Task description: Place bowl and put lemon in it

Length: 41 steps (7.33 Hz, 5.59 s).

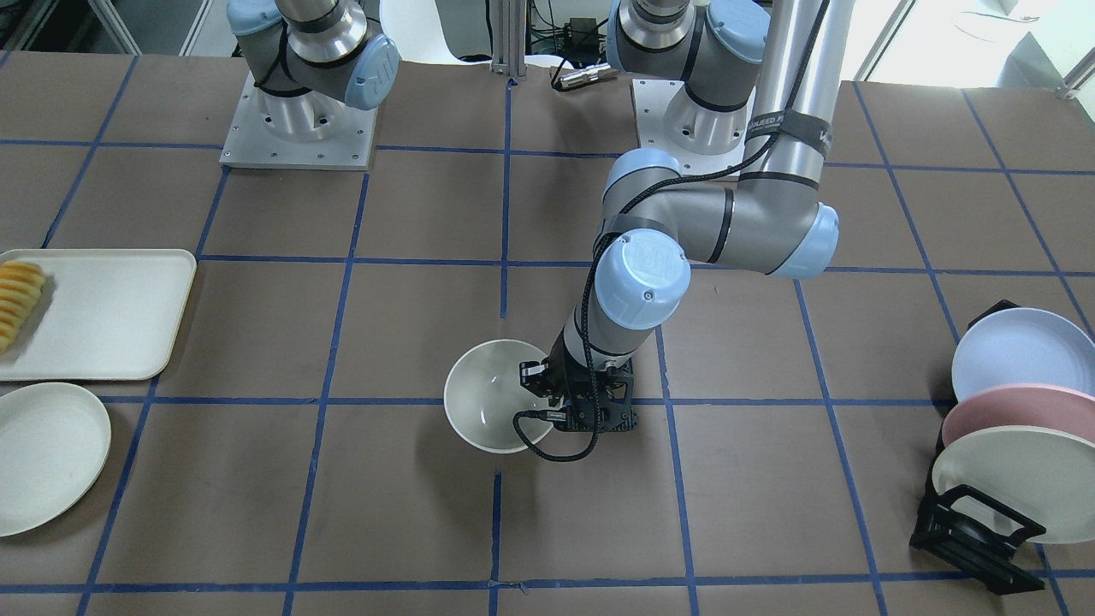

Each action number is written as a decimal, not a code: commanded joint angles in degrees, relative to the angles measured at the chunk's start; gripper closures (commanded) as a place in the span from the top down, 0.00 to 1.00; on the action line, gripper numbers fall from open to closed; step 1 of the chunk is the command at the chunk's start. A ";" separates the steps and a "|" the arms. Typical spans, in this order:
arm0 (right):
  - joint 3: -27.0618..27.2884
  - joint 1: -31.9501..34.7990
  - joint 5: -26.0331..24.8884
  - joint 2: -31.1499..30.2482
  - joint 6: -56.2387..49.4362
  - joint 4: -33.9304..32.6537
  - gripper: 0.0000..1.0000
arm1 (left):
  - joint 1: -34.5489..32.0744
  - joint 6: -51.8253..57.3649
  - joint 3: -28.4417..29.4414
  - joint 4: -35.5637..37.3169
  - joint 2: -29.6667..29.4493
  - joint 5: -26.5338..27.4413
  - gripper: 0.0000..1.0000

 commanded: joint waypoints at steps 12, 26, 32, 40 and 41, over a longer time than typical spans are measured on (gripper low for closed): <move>-2.21 45.93 6.34 10.59 59.05 -15.08 0.28 | 14.42 20.38 14.08 -37.69 22.31 7.48 1.00; 2.28 43.32 6.34 9.52 47.20 -19.19 1.00 | 13.80 20.99 12.49 -36.54 23.09 7.81 1.00; 1.13 38.30 6.07 -7.05 42.35 3.36 1.00 | 13.80 20.90 12.49 -36.54 23.09 7.82 1.00; 4.73 30.92 6.16 -10.48 33.47 1.42 1.00 | 13.80 20.99 12.49 -36.45 23.00 7.64 1.00; 4.73 30.92 6.16 -10.48 33.73 1.60 1.00 | 13.80 20.90 12.49 -36.45 23.00 7.73 1.00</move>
